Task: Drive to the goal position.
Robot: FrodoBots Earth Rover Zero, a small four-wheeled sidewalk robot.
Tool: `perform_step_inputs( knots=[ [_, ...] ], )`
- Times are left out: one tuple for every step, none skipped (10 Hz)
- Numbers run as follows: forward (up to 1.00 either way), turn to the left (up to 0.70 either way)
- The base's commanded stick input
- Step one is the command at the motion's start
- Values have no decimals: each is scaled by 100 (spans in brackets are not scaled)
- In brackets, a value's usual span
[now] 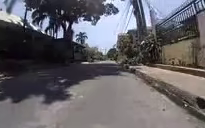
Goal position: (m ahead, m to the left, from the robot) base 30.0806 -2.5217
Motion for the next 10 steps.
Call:
perform_step_inputs(
  knots=[
    [100, 0],
    [100, 0],
    [100, 0],
    [100, 0],
    [100, 0],
    [100, -7],
    [100, -34],
    [100, -33],
    [100, -34],
    [100, -7]
  ],
)
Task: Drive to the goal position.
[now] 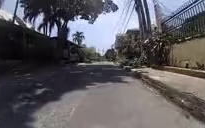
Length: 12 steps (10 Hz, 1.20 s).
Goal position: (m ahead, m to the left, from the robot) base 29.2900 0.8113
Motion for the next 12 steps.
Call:
perform_step_inputs(
  knots=[
    [100, 0],
    [100, 0],
    [100, 0],
    [100, 0],
    [100, 0],
    [100, 0],
    [100, 0],
    [100, 0],
    [100, -1],
    [100, -13],
    [100, -35],
    [100, -36]
  ],
)
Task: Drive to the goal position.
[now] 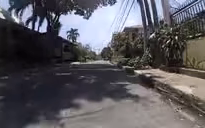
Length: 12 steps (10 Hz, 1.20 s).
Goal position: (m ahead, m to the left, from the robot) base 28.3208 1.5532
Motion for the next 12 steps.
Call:
perform_step_inputs(
  knots=[
    [100, -36],
    [100, -3],
    [100, 0],
    [100, 0],
    [100, 0],
    [100, 0],
    [100, 0],
    [100, 0],
    [100, 0],
    [100, -10],
    [100, -33],
    [100, -38]
  ],
)
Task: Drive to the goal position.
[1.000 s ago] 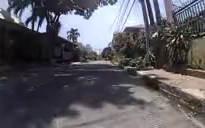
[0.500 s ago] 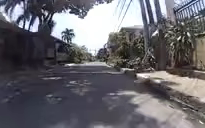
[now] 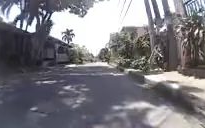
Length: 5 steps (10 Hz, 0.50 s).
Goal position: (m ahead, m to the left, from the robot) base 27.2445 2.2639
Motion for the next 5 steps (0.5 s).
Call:
perform_step_inputs(
  knots=[
    [100, -38],
    [100, -20],
    [100, 2],
    [100, 2],
    [100, 1]
  ],
)
